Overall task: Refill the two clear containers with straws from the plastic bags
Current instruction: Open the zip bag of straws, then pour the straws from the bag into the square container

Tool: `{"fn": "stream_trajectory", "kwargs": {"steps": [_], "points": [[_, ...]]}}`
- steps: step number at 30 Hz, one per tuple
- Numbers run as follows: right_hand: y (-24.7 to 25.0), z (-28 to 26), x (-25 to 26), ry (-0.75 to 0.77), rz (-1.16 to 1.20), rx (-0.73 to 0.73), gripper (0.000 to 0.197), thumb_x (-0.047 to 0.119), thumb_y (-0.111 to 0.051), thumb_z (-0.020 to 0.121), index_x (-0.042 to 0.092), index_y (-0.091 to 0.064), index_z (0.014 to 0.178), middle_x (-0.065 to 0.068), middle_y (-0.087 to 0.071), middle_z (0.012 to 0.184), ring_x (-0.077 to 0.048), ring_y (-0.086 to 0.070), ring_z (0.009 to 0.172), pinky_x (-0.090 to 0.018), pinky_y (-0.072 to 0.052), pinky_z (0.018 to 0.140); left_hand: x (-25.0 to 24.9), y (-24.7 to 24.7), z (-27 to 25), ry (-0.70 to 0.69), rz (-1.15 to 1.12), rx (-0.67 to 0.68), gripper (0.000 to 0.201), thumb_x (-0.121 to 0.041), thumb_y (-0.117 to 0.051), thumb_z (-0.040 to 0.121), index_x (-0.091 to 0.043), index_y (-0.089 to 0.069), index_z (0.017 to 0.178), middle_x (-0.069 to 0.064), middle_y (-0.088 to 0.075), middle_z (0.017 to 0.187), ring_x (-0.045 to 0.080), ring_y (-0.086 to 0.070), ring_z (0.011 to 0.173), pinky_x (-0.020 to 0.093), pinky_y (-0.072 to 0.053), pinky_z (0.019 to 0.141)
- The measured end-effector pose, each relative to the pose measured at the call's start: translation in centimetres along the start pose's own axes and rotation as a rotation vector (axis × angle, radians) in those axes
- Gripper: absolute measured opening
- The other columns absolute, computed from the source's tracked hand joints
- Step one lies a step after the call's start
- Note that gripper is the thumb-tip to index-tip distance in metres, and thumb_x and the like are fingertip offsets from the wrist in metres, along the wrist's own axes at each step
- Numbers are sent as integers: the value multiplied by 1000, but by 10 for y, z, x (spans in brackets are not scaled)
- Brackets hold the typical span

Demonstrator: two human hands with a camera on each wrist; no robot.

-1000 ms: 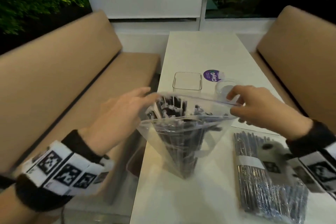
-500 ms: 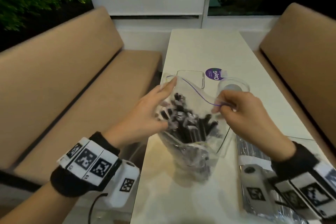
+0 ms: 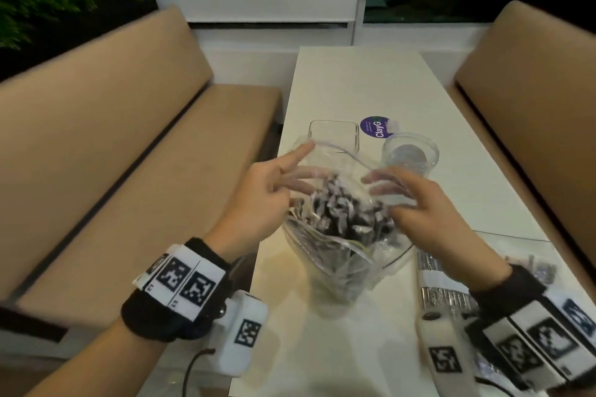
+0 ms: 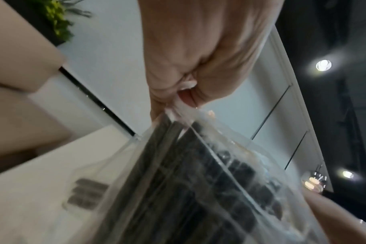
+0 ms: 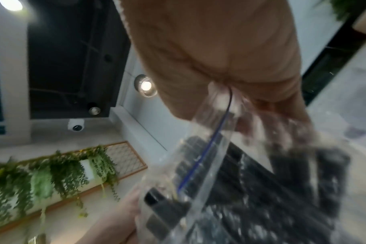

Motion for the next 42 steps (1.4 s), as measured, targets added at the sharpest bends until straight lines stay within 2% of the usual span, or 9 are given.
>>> {"fn": "stream_trajectory", "kwargs": {"steps": [5, 8, 11, 14, 22, 27, 31, 36, 42], "points": [[-2, 1, -1, -146, 456, -75, 58, -31, -29, 72, 9, -63, 48, -6, -65, 56, -15, -75, 71, -18, -56, 55, -11, -1, -3, 206, -205, 72, 17, -15, -65, 75, -24, -73, 88, 24, -66, 93, 16, -61, 71, 29, -51, 74], [-6, 2, -6, -183, 484, -104, 55, -21, -39, 83, 15, -67, 53, -3, -72, 68, -21, -69, 78, -26, -56, 66, 5, 1, -2, 432, -72, 141, 75, -39, -89, 54, -27, -53, 119, 6, -71, 99, 19, -64, 76, 38, -54, 77], [-7, -2, -19, -263, 199, -102, 15, 17, -52, 95, 21, -65, 88, -9, -66, 90, -20, -62, 80, -34, -50, 70, 19, 2, -3, 426, 87, 68, 20, -33, -70, 86, -20, -67, 101, 9, -73, 106, 22, -69, 87, 36, -57, 79], [-7, -11, -32, -473, 173, 128, 25, 33, -50, 97, 15, -59, 113, -13, -64, 109, -34, -69, 91, -42, -60, 71, 37, 6, -3, 477, -171, -146, 25, -25, -48, 101, -18, -67, 87, 5, -65, 93, 8, -68, 62, 25, -55, 62], [-16, -9, -42, -471, 527, 21, 35, -17, -33, 91, 0, -63, 87, -6, -62, 61, -16, -71, 58, -22, -59, 59, 49, 17, -26, 381, -476, 65, 59, -27, -71, 76, -35, -51, 131, 3, -72, 119, 23, -72, 102, 55, -55, 89], [-28, -5, -48, -550, 723, -66, 30, -19, -29, 91, -8, -57, 95, -4, -60, 49, -13, -64, 44, -19, -53, 44, 46, 22, -49, 629, -372, 380, 96, -52, -82, 56, -42, -36, 139, 10, -69, 122, 39, -73, 94, 39, -62, 69], [-33, -9, -42, -524, 555, -16, 39, -14, -30, 92, 3, -65, 89, -14, -70, 78, -14, -69, 59, -21, -58, 53, 52, 12, -48, 625, -676, 237, 68, -34, -78, 60, -5, -64, 119, 19, -74, 109, 26, -76, 80, 29, -63, 68], [-21, -16, -25, -449, 295, 163, 56, 2, -38, 94, 49, -68, 97, 14, -74, 96, -13, -70, 77, -36, -54, 57, 60, 11, -37, 571, -1014, 40, 37, -20, -70, 66, -3, -78, 97, 15, -75, 109, 16, -76, 81, 24, -62, 66], [-34, -4, -30, -515, 246, 14, 23, 30, -49, 97, 22, -69, 104, -3, -65, 120, -17, -59, 68, -33, -51, 56, 75, -3, -20, 686, -1064, -65, 38, -4, -32, 103, -2, -69, 97, 13, -77, 79, 13, -74, 60, 23, -60, 52]]}}
Point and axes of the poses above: each hand's wrist, its own z-axis towards the middle knuckle, its own y-axis out of the back of the hand, x = y × z, the point moved 1 cm from there along z, towards the middle knuckle
